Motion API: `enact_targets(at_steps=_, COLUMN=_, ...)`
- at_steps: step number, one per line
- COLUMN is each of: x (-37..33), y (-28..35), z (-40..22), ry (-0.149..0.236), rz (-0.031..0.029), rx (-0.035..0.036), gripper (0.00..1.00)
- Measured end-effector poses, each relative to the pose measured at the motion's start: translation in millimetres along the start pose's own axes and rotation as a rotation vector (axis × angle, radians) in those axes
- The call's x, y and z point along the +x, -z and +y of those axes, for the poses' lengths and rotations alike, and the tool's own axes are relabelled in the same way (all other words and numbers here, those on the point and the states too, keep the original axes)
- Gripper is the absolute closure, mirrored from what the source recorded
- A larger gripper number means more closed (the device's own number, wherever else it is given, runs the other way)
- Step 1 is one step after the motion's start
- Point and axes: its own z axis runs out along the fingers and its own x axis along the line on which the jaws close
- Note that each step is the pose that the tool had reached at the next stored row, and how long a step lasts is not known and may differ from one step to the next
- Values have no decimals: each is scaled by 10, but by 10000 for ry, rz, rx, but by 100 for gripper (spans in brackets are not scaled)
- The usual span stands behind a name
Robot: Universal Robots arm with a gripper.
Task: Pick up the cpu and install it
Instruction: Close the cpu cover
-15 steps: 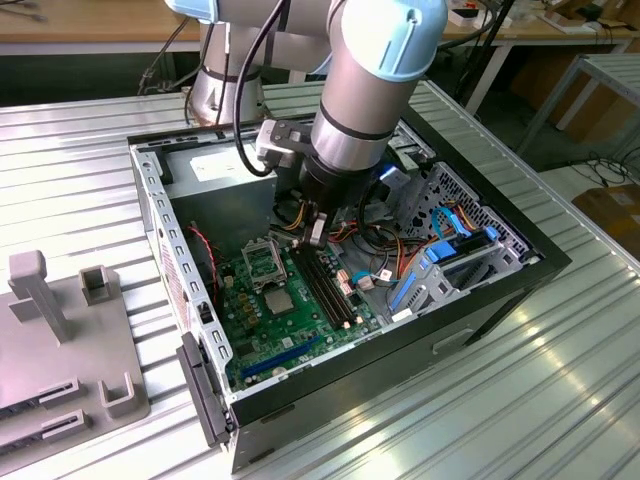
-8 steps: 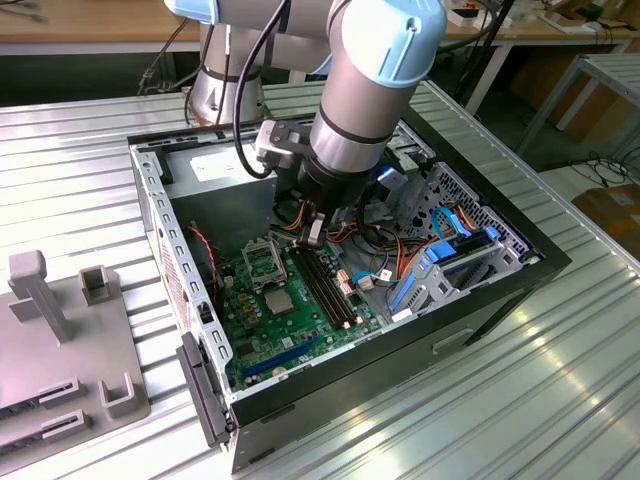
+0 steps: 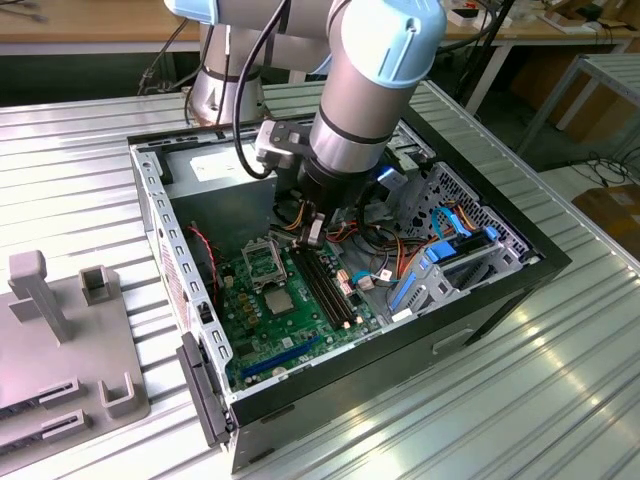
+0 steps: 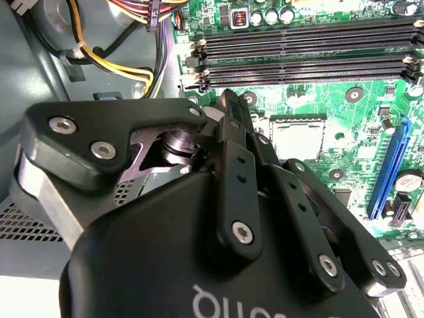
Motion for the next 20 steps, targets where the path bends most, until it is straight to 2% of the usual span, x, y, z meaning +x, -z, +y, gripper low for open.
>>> enact_targets(at_steps=4, x=1, y=0, z=1, ry=0, rz=-1, rx=1, gripper=89)
enact_targets(at_steps=5, x=-9, y=-71, z=11, ry=-1, rz=-106, rx=-73, gripper=89)
enact_targets(at_steps=6, x=-27, y=-106, z=35, ry=-2, rz=-203, rx=-143, gripper=89)
enact_targets(at_steps=7, x=-140, y=-226, z=130, ry=-1, rz=-299, rx=-212, gripper=89)
enact_targets(at_steps=9, x=-96, y=-292, z=187, ry=10, rz=-405, rx=-294, gripper=89)
enact_targets(at_steps=10, x=-95, y=-299, z=188, ry=13, rz=-438, rx=-318, gripper=89)
enact_targets(at_steps=17, x=-82, y=-357, z=196, ry=15, rz=-588, rx=-426, gripper=89)
enact_targets(at_steps=20, x=-68, y=-357, z=214, ry=26, rz=-602, rx=-437, gripper=89)
